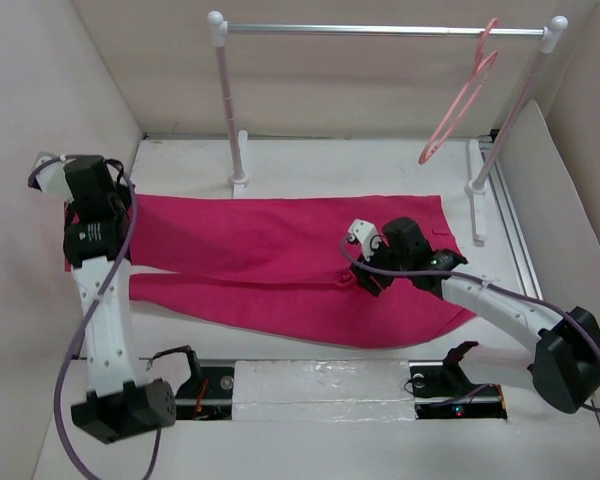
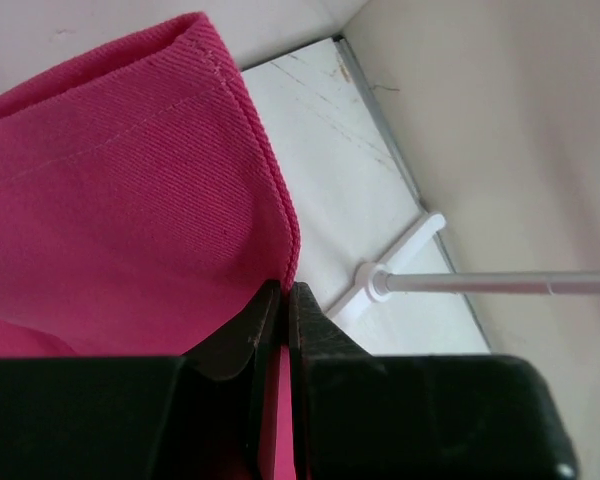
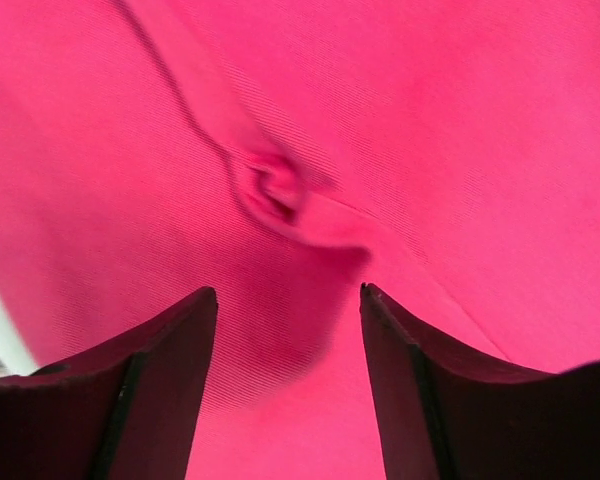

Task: Place the trousers on the hanger
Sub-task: Fold the trousers

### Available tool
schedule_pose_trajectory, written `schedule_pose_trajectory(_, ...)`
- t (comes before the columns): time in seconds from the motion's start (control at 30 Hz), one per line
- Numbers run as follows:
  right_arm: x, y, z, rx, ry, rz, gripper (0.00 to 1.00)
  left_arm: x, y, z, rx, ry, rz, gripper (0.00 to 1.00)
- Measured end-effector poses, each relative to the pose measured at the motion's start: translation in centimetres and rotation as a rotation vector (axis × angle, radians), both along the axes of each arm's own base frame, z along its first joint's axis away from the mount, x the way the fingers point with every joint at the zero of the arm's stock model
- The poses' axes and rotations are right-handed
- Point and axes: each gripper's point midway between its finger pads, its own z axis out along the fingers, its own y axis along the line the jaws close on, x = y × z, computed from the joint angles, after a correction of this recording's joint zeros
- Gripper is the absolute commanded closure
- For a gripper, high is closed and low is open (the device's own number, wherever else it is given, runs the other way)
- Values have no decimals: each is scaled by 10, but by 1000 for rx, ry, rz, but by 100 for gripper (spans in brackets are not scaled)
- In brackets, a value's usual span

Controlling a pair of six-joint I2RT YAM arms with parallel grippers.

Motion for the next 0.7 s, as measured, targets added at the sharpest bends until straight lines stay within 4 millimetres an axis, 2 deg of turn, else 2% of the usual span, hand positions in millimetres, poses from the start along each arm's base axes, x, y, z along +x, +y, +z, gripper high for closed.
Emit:
schedule_pose_trajectory(0.03,4,-5,0,-10,3,-14,34,10,3,-3,1,20,0,100)
schedule_pose_trajectory(0.13,18,-17,3,-29,-1,-54,34,48,13,-29,-8,111,-5,100)
schedule_pose_trajectory(0.23,35,-30,13,-39,-23,-107,34,104,30,-73,-19,241,-6,99)
schedule_pose_trajectory(0.27,41,-34,17,-42,-35,-130,34,128,37,-97,-22,300,-6,89)
schedule_pose_trajectory(0.3,47,-40,21,-48,-47,-156,34,145,43,-114,-21,351,-9,66)
schedule_pose_trajectory(0.37,56,-52,24,-62,-66,-208,34,184,51,-150,-18,436,-24,44)
schedule_pose_trajectory(0.4,60,-59,23,-67,-67,-237,31,195,53,-168,-14,470,-32,28)
schedule_pose_trajectory(0.47,69,-79,21,-81,-68,-315,29,193,49,-198,-17,546,-54,19)
schedule_pose_trajectory(0.53,81,-107,18,-74,-65,-427,23,177,41,-212,-22,587,-78,18)
schedule_pose_trajectory(0.6,93,-146,12,-60,-61,-572,19,159,30,-205,-26,586,-109,18)
schedule_pose_trajectory(0.7,103,-207,-3,-40,-40,-793,14,139,5,-164,-7,490,-169,21)
